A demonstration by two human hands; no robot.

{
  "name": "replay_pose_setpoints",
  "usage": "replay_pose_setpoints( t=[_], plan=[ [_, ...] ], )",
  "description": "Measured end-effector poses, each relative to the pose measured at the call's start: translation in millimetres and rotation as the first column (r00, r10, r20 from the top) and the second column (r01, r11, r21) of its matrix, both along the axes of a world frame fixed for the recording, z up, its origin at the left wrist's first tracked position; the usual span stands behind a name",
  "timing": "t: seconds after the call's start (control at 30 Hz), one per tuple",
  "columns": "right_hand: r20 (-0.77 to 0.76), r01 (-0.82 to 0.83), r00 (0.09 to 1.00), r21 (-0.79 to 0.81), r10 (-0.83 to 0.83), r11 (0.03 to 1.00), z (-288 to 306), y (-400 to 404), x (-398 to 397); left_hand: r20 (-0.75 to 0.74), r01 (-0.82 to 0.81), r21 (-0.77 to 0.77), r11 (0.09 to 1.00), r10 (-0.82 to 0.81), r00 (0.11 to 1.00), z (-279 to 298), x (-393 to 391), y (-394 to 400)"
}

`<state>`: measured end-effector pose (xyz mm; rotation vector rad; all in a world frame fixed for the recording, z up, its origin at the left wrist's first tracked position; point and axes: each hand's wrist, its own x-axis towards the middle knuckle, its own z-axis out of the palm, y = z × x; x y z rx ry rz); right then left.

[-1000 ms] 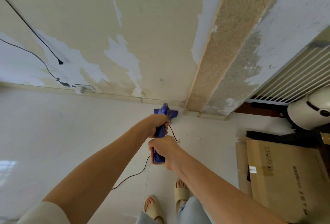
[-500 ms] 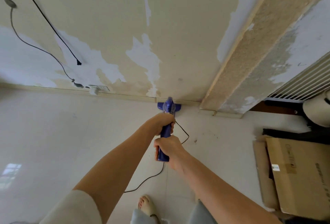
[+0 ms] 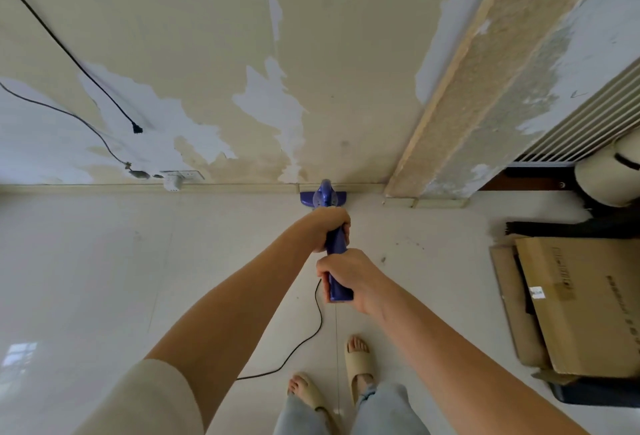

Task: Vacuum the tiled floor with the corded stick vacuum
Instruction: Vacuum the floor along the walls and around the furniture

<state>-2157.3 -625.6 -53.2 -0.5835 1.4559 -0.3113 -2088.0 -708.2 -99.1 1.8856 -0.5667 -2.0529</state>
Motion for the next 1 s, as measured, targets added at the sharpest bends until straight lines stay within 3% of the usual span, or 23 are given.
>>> replay_pose_setpoints(
  t=[0.37,0.63,0.73,0.83,1.0],
  plan=[
    [0.033,-0.018,0.999,0.036,0.017,0.999,0.4,2.5,-19.6,0.025,-0.075,0.016,0.997,0.075,0.997,3.4,-18.5,8.3],
    [0.080,-0.156,0.985,0.062,0.151,0.986,23.8,14.2,-6.3,-0.042,-0.337,0.004,0.941,0.337,0.941,30.9,7.4,42.6],
    [0.128,-0.200,0.973,0.069,0.190,0.977,34.2,18.1,4.2,-0.026,-0.440,-0.005,0.898,0.440,0.898,42.7,22.0,55.7],
    [0.103,-0.355,0.931,0.034,0.350,0.934,39.7,27.2,14.0,-0.029,-0.545,0.022,0.838,0.545,0.838,51.5,39.8,76.9],
    [0.075,-0.632,0.772,-0.016,0.631,0.775,45.9,48.6,46.8,-0.029,-0.746,0.010,0.666,0.746,0.666,63.0,79.9,126.2]
  ],
)
